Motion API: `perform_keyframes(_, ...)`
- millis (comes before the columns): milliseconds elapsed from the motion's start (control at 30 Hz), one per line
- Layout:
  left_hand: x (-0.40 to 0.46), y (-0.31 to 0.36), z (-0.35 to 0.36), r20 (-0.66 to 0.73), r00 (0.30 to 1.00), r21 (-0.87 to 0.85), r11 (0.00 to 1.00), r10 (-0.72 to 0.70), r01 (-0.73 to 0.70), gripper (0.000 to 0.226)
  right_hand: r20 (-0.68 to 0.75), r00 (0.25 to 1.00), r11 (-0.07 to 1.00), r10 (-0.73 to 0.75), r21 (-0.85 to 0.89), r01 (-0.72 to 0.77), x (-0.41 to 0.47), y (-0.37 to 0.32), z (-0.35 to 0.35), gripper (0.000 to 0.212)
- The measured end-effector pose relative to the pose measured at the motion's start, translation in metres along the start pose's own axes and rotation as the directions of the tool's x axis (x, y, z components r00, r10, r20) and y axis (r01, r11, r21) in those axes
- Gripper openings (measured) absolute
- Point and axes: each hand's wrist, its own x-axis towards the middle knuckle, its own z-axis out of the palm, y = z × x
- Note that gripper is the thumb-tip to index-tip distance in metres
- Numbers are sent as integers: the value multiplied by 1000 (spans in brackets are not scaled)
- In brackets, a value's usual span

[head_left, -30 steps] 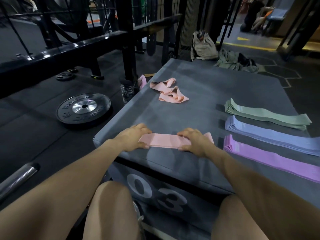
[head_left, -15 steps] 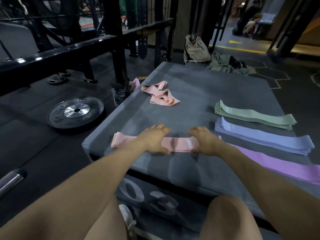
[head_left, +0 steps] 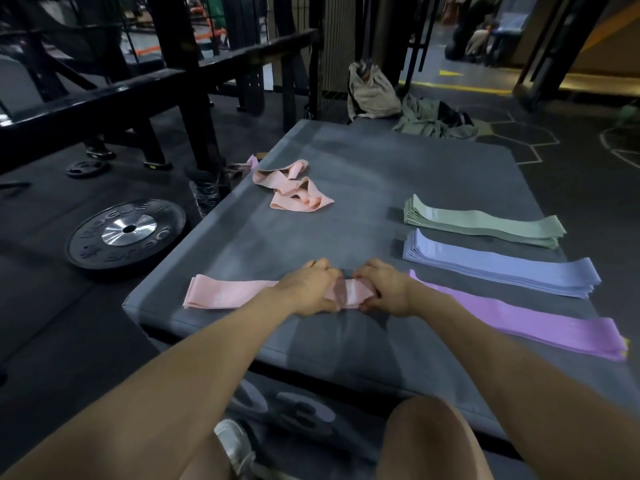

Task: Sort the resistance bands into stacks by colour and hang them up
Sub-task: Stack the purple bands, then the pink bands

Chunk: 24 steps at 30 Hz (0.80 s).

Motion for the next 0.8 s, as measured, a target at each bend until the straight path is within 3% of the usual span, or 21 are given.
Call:
perform_keyframes(133,-9,-2,-4,-38,999,-31,1000,-6,5,69,6,1000,997,-1,-81,1,3,-10,-3,75)
perform_keyframes(233,-14,-7,-12,-74,997,-61,998,-35,31,62,-43,999,998,-31,-50,29,7,-17,-4,74)
perform_keyframes(533,18,-57,-59,-253,950,-236,964,-186,125,47,-241,964,990,111,114,-85,76,-31,-42,47)
perform_keyframes(800,88,-114,-76,-322,906,-211,954,-274,214,44,-370,885,926,284,347,-152,175,-14,-49,29)
